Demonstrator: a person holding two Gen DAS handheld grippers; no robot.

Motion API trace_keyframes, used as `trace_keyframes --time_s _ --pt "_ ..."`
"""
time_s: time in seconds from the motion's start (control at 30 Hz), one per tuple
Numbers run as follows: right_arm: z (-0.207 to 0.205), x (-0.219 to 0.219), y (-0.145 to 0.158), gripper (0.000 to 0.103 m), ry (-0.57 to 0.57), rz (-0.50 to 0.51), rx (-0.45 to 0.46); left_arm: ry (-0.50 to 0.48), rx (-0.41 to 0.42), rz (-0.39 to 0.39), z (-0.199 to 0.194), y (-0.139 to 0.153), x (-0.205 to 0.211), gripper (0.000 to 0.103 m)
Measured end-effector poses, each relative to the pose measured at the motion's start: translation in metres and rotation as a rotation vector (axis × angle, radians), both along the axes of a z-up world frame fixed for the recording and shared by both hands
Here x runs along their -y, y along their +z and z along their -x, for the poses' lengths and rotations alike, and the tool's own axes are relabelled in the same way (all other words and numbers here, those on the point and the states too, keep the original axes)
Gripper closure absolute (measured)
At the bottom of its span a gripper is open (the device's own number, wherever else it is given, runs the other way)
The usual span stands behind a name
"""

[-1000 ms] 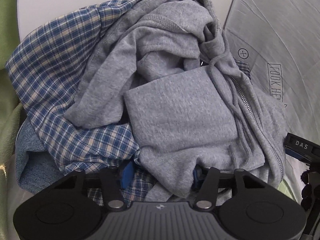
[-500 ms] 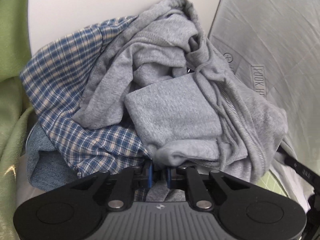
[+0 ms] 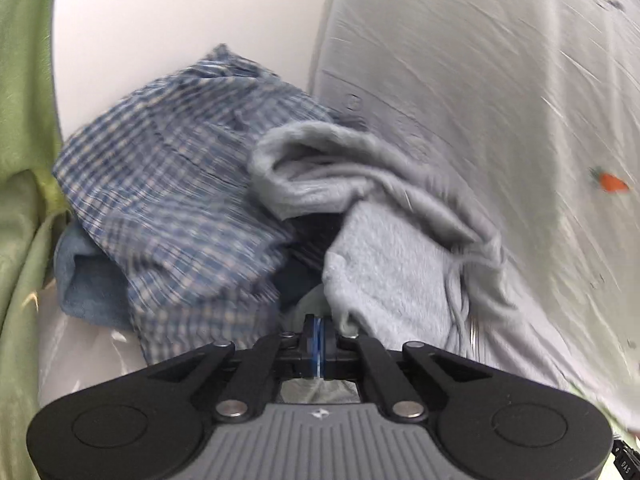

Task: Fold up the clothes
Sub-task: 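Pull the grey hoodie out with both grippers and lay it on the mat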

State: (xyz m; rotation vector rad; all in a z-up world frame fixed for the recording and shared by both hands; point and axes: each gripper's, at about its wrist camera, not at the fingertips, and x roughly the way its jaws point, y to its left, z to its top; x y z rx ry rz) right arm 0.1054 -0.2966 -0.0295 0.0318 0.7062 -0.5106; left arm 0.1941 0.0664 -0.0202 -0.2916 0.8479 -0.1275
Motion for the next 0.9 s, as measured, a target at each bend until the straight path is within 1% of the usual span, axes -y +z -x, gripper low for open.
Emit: trace_keyframes --time_s 0.07,0.2,0.27,0.37,0.5,0.53,0.63,0.67,0.73,0.8,0.83,0.9 --pt "0.038 0.017 -0.003 0.098 -0.055 0.031 -0.025 -0.059 -0.021 0.006 0.013 -0.004 0.020 0.103" --pt "0.117 0.050 -0.007 0.098 -0.155 0.021 -0.059 -0.152 -0.086 0.011 0.059 -0.019 0.060 0.103" --pt "0.156 0.062 -0.009 0.098 -0.207 0.034 -0.079 -0.179 -0.120 0.011 0.088 -0.028 0.074 0.103" --pt "0.213 0.082 -0.012 0.098 -0.290 0.038 -0.107 -0.201 -0.182 0.033 0.129 -0.040 0.091 0.103" --pt "0.284 0.123 -0.015 0.098 -0.422 -0.027 -0.107 -0.252 -0.229 0.049 0.178 -0.048 0.119 0.103" --pt "0.298 0.133 -0.016 0.098 -0.450 -0.042 -0.104 -0.260 -0.229 0.038 0.186 -0.047 0.126 0.103" --pt "0.331 0.154 -0.022 0.097 -0.482 -0.077 -0.101 -0.261 -0.216 0.006 0.205 -0.040 0.144 0.103" --pt "0.341 0.161 -0.025 0.096 -0.490 -0.109 -0.099 -0.258 -0.210 0.000 0.210 -0.038 0.149 0.102" --pt "0.358 0.174 -0.031 0.092 -0.508 -0.181 -0.084 -0.249 -0.210 -0.014 0.216 -0.035 0.158 0.097" --pt "0.367 0.180 -0.033 0.069 -0.506 -0.216 -0.068 -0.236 -0.216 -0.030 0.221 -0.034 0.166 0.078" --pt "0.369 0.183 -0.034 0.065 -0.500 -0.225 -0.063 -0.232 -0.222 -0.038 0.222 -0.034 0.170 0.075" --pt "0.373 0.186 -0.034 0.051 -0.491 -0.240 -0.053 -0.229 -0.234 -0.054 0.226 -0.035 0.177 0.063"
